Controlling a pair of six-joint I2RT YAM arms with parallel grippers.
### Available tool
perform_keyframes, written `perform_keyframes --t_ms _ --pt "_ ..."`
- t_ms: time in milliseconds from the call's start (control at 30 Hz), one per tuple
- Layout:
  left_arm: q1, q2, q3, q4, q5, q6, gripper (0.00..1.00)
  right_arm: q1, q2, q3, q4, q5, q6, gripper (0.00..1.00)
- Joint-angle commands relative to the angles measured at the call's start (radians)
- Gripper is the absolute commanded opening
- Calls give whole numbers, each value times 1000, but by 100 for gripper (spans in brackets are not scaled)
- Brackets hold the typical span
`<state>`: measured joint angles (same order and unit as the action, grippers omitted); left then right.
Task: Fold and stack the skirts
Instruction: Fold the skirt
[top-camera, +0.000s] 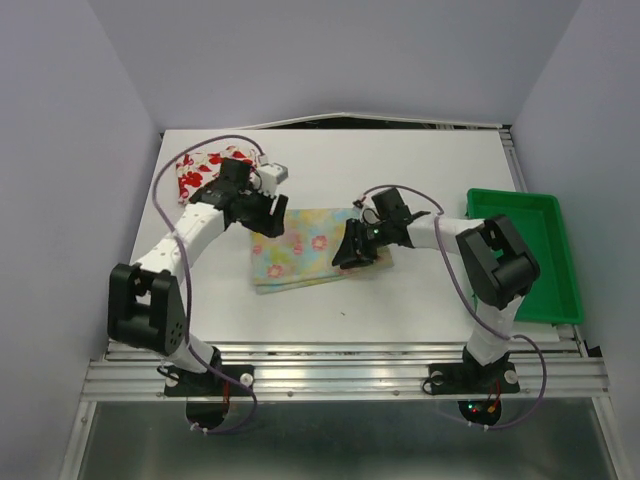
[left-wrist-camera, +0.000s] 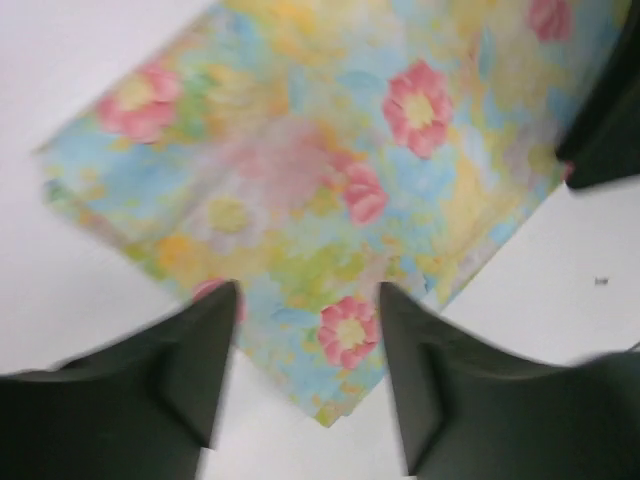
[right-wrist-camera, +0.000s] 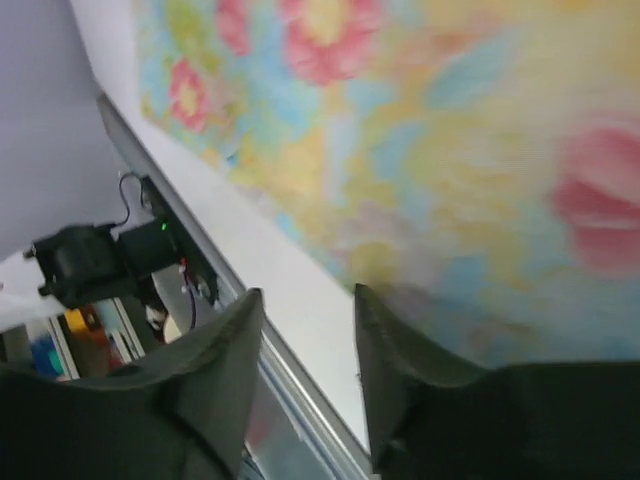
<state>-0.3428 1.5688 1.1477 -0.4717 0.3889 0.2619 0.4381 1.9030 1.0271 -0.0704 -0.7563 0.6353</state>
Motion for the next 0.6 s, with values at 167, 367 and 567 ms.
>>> perform_keyframes --t_ms 167,367,567 --pt "214 -83 -11 41 -166 -171 78 -87 -58 453 -314 -59 -357 72" --pt "295 25 -11 30 -170 -200 71 -113 146 758 -497 187 -701 78" --pt "298 108 -6 33 -139 -199 66 -113 271 808 -529 192 -825 78"
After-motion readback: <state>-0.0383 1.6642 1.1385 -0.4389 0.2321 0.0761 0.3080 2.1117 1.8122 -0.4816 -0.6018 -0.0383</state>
